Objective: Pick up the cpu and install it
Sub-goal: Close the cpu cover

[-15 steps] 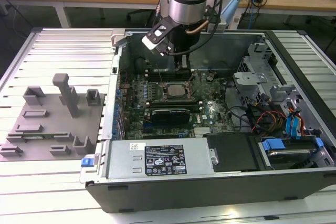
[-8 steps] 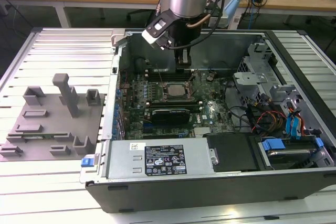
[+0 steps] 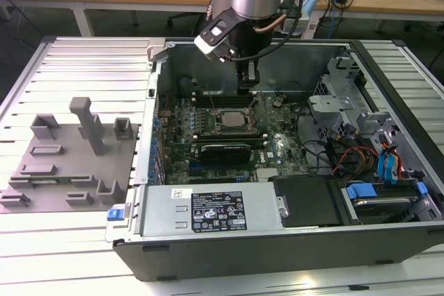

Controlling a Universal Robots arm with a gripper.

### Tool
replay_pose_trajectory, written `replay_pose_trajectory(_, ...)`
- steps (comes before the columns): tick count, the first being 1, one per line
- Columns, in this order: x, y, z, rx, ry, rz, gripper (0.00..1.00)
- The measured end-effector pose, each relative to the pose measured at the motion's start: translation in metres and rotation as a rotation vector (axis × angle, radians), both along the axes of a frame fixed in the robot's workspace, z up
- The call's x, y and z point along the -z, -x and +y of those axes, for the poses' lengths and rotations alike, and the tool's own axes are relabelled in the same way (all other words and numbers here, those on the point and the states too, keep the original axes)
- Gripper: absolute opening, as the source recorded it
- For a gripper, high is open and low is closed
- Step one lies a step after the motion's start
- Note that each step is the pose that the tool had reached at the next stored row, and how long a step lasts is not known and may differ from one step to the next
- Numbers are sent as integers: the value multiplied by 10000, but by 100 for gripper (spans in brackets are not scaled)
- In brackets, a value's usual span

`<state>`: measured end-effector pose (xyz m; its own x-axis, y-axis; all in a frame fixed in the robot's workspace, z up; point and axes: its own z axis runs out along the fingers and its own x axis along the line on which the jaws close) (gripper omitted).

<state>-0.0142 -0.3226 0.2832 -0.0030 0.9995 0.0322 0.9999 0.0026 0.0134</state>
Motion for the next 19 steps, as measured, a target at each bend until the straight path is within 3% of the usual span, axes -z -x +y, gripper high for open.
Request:
replay_pose_trajectory(9, 0, -144, 0, -1, 0, 0, 11)
replay_pose_trajectory(19, 0, -552, -5, -2, 0, 0, 11)
